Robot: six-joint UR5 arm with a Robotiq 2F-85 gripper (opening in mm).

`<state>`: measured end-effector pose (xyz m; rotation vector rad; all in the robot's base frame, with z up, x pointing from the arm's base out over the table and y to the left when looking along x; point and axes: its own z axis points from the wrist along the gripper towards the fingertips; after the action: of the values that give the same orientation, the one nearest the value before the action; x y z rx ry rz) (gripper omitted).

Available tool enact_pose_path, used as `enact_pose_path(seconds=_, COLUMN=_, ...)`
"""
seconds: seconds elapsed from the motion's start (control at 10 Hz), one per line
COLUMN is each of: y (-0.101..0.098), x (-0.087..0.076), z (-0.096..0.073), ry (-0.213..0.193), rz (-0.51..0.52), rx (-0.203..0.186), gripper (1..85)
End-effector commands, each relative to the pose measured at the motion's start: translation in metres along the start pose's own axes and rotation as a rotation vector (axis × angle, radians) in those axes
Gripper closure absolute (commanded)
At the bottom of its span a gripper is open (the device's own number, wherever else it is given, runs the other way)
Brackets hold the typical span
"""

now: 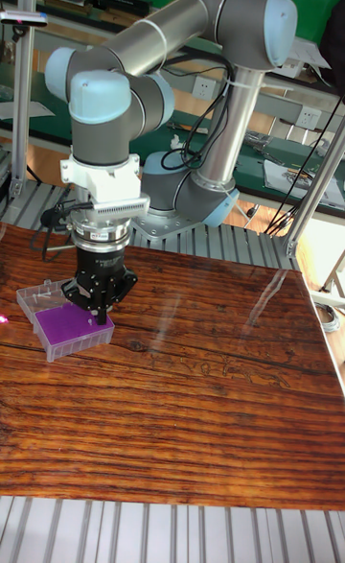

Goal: Insert a small pipette tip into the holder for small pipette tips

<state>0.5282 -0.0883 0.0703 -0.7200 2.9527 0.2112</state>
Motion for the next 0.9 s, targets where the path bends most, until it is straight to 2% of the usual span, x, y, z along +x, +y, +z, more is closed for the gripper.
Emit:
enact_pose_path(seconds=0.0, y=-0.013, x=-0.003, z=-0.019, ry=-0.037, rz=-0.016, rx=0.021, gripper=84.3)
enact_pose_path(seconds=0.3, y=-0.025, x=0.000, z=-0.014, ry=-0.024, rz=-0.011, rx=0.038, gripper=84.3)
enact_pose_path(seconds=0.4, y=-0.028, x=-0.001, z=-0.009, ry=-0.020, rz=-0.018, rx=0.033, gripper=84.3)
enact_pose_path(seconds=0.6, y=-0.029, x=0.003, z=0.004, ry=0.011, rz=0.000, rx=0.023, gripper=84.3)
enact_pose_path(seconds=0.7, y=-0.034, x=0.004, z=0.008, ry=0.020, rz=0.005, rx=0.041, gripper=84.3)
enact_pose_path(seconds=0.8, y=-0.035, x=0.004, z=0.010, ry=0.025, rz=0.008, rx=0.040, gripper=84.3)
